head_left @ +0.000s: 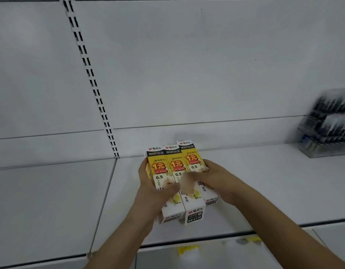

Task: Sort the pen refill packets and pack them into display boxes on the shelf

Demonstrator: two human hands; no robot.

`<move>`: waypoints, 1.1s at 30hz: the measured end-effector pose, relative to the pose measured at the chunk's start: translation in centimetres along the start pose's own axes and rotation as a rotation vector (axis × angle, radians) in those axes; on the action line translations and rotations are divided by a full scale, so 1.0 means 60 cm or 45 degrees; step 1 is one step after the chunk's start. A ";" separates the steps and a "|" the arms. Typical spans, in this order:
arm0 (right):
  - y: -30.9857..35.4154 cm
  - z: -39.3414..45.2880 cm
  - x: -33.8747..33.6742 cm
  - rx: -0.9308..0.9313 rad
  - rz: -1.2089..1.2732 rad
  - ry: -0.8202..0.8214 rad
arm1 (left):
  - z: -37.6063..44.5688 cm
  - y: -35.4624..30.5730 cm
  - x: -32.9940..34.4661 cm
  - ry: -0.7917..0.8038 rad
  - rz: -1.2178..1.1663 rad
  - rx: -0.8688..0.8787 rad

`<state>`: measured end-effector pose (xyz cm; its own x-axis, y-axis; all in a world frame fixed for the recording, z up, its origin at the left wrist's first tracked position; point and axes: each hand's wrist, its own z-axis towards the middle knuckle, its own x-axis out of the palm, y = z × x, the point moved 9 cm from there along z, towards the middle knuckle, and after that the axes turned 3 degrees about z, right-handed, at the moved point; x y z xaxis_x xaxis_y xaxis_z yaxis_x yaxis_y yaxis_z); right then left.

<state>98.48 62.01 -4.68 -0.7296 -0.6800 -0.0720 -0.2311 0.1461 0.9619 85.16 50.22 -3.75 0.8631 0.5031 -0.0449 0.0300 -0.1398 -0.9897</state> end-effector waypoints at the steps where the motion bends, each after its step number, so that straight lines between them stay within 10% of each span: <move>1: 0.002 -0.002 -0.004 -0.018 0.063 0.005 | 0.000 -0.006 0.007 0.026 -0.007 0.026; 11: 0.128 0.001 -0.056 -0.608 -0.144 -0.222 | 0.084 -0.114 0.014 0.116 0.391 0.483; 18: 0.056 0.062 -0.091 -0.509 -0.573 -0.404 | 0.176 -0.044 0.000 0.075 1.081 0.423; 25: 0.054 0.084 -0.102 -0.552 -0.693 -0.583 | 0.159 -0.038 0.003 -0.261 0.883 0.530; 33: 0.038 0.085 -0.107 -0.487 -0.825 -0.533 | 0.169 -0.001 -0.010 -0.103 1.217 0.477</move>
<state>99.36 70.37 -3.35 -0.7234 -0.2134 -0.6566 -0.5062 -0.4827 0.7147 79.51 58.59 -5.03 0.4070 0.3789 -0.8311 -0.8225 -0.2439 -0.5139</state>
